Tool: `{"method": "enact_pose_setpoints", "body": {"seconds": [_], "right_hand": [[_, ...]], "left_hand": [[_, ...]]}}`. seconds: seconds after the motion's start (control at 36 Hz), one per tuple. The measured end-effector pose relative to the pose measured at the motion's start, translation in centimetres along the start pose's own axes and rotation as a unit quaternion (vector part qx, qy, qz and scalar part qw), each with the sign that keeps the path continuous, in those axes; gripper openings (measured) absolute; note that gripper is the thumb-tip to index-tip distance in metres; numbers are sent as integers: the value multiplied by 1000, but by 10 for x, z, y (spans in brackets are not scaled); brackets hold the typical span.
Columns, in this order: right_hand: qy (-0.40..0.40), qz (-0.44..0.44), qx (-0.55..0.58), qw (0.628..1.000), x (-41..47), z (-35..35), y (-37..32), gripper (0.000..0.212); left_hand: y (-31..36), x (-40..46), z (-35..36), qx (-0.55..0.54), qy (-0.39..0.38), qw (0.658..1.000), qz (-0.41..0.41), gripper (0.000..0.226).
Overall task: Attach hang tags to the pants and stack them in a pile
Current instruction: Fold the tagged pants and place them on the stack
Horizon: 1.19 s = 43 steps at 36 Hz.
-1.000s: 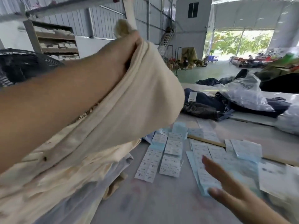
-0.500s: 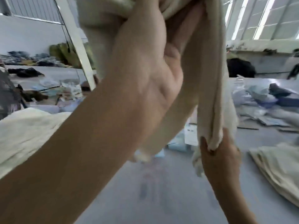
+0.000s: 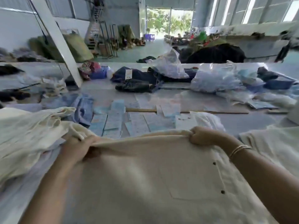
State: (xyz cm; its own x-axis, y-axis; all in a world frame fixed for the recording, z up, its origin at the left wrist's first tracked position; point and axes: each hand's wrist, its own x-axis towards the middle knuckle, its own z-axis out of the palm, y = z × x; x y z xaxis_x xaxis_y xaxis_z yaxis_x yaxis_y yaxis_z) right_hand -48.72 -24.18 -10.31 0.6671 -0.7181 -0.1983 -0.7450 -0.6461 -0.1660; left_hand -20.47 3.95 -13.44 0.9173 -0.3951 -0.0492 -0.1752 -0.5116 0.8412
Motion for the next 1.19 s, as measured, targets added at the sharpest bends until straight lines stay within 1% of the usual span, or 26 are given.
{"method": "enact_pose_setpoints", "body": {"seconds": [0.06, 0.14, 0.17, 0.19, 0.25, 0.28, 0.36, 0.39, 0.44, 0.5, 0.56, 0.58, 0.64, 0.69, 0.75, 0.78, 0.81, 0.86, 0.89, 0.92, 0.94, 1.0, 1.03, 1.08, 1.14, 1.19], "right_hand": [[-33, -7, -48, 998, 20, 44, -1, 28], [14, -30, -90, 995, 31, 90, 9, 30], [39, -30, -86, 995, 30, 98, 12, 35], [69, -31, -84, 994, 30, 107, 17, 43], [112, -28, -49, 992, 22, 117, 29, 57], [128, -11, -4, 992, 16, 118, 39, 60], [177, 114, 134, 968, -7, 118, 91, 53], [169, 168, 156, 958, -18, 116, 110, 52], [97, 271, 199, 937, -42, 113, 138, 53], [-7, 306, 291, 907, -60, 113, 147, 47], [-65, 297, 400, 865, -72, 112, 140, 36], [-86, 282, 440, 848, -77, 109, 131, 33], [-118, 241, 520, 811, -86, 100, 110, 32], [-120, 189, 565, 794, -91, 85, 87, 33], [-101, 137, 578, 798, -94, 73, 62, 35], [-98, 111, 572, 807, -96, 69, 46, 39], [-102, 82, 553, 823, -100, 67, 30, 45], [-110, 33, 488, 865, -106, 71, -6, 65], [-105, 11, 451, 886, -109, 78, -22, 72], [-100, -6, 418, 903, -111, 87, -37, 77], [-92, -15, 396, 913, -113, 97, -50, 79], [-62, 5, 391, 918, -117, 120, -68, 69], [-37, 25, 390, 920, -118, 131, -72, 66], [23, 48, 380, 923, -122, 148, -80, 66], [75, 59, 400, 912, -123, 154, -86, 70], [106, 82, 442, 887, -120, 154, -85, 72]], "left_hand": [[-17, -7, 25, 19, -50, 998, -31, 39], [-48, -15, 58, 51, -126, 989, -59, 63], [-61, -14, 69, 97, -140, 984, -58, 74], [-72, -15, 77, 181, -154, 970, -49, 81], [-96, -26, 92, 338, -164, 926, -32, 85], [-109, -32, 98, 369, -150, 917, -29, 86], [-125, -49, 109, 398, -96, 912, -8, 89], [-123, -50, 112, 403, -88, 911, 0, 87], [-109, -54, 118, 428, -87, 899, 20, 76], [-96, -61, 133, 366, -65, 917, 144, 51], [-82, -75, 155, 214, -69, 929, 294, 39], [-70, -85, 165, 158, -107, 925, 330, 38], [-45, -106, 182, 105, -215, 901, 362, 41], [-26, -121, 197, 64, -295, 878, 372, 41], [-7, -133, 205, -42, -374, 872, 313, 34], [0, -140, 205, -112, -400, 872, 260, 28], [7, -145, 205, -176, -416, 868, 207, 31], [14, -147, 206, -273, -449, 845, 101, 63], [13, -146, 206, -316, -469, 822, 64, 73], [11, -143, 205, -351, -471, 809, 34, 76], [9, -141, 202, -367, -459, 809, 14, 74], [-2, -134, 200, -349, -421, 837, -13, 67], [-10, -131, 200, -338, -402, 850, -29, 62], [-23, -129, 201, -328, -394, 857, -52, 55], [-27, -128, 201, -343, -395, 849, -78, 55], [-23, -129, 199, -351, -380, 851, -90, 54]]}}
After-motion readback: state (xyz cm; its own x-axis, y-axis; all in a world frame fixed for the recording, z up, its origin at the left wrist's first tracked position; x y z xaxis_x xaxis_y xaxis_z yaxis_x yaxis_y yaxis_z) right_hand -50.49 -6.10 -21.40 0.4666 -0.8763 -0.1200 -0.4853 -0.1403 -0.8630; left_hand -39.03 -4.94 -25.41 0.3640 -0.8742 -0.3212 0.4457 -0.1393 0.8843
